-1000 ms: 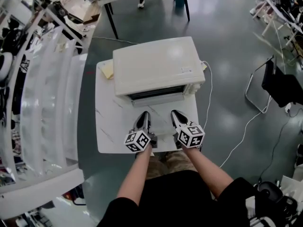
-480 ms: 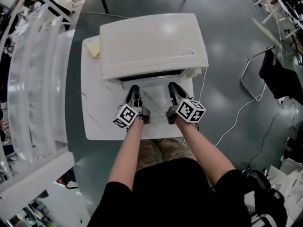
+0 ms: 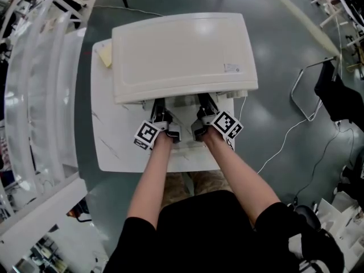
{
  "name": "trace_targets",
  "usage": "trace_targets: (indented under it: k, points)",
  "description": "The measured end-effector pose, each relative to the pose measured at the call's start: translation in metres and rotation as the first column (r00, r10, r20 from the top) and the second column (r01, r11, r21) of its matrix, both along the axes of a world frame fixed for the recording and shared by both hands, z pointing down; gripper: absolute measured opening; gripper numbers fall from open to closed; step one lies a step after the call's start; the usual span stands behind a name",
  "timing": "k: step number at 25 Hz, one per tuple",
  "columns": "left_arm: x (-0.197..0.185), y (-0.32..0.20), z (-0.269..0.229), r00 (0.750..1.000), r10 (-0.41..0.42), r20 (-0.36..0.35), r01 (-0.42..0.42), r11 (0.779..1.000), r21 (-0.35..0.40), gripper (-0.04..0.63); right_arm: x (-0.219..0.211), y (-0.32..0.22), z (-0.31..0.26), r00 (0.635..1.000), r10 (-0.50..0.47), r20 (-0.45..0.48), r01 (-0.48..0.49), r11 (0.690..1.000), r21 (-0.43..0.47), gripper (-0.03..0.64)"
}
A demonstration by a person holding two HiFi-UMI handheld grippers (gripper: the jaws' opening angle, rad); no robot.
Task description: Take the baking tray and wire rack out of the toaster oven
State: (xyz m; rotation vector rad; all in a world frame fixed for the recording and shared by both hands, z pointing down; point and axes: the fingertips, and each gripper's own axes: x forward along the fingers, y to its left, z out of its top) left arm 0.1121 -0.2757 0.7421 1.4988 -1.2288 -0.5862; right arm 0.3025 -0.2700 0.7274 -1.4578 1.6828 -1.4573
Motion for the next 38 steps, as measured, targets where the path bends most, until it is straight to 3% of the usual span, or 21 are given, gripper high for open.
trace_targets:
  k: [2, 5, 8, 16, 23, 27, 31, 38]
  points:
    - [0.000, -0.012, 0.006, 0.999, -0.015, -0.036, 0.015, 1.000, -0.001, 0.158, 0.001, -0.011, 0.009, 0.999, 0.023, 0.023, -0.023, 1.000, -0.002, 0.169]
    - [0.002, -0.026, 0.009, 0.999, -0.006, -0.034, 0.007, 1.000, 0.015, 0.158, 0.004, -0.024, 0.017, 0.997, 0.056, 0.052, -0.056, 0.998, -0.006, 0.169]
    - [0.004, -0.038, 0.011, 0.997, -0.018, -0.077, 0.022, 0.998, 0.062, 0.158, 0.007, -0.034, 0.018, 0.996, 0.063, 0.057, -0.065, 0.998, 0.018, 0.176]
    - [-0.004, -0.053, 0.024, 0.971, -0.144, -0.190, 0.143, 0.990, -0.015, 0.158, 0.018, -0.050, 0.022, 0.988, 0.116, 0.101, -0.119, 0.993, 0.022, 0.179]
    - [-0.001, -0.064, 0.029, 0.956, -0.155, -0.249, 0.155, 0.988, -0.021, 0.123, 0.028, -0.052, 0.035, 0.979, 0.169, 0.116, -0.163, 0.985, -0.056, 0.163]
    - [-0.003, -0.067, 0.030, 0.946, -0.166, -0.278, 0.167, 0.986, -0.020, 0.098, 0.025, -0.053, 0.032, 0.979, 0.154, 0.133, -0.149, 0.988, -0.048, 0.109]
    - [-0.004, -0.063, 0.030, 0.926, -0.194, -0.325, 0.194, 0.980, -0.031, 0.092, 0.024, -0.050, 0.033, 0.975, 0.146, 0.167, -0.140, 0.989, -0.049, 0.106]
    - [-0.003, -0.045, 0.027, 0.921, -0.171, -0.350, 0.172, 0.985, -0.029, 0.089, 0.024, -0.032, 0.032, 0.972, 0.142, 0.186, -0.135, 0.989, -0.052, 0.101]
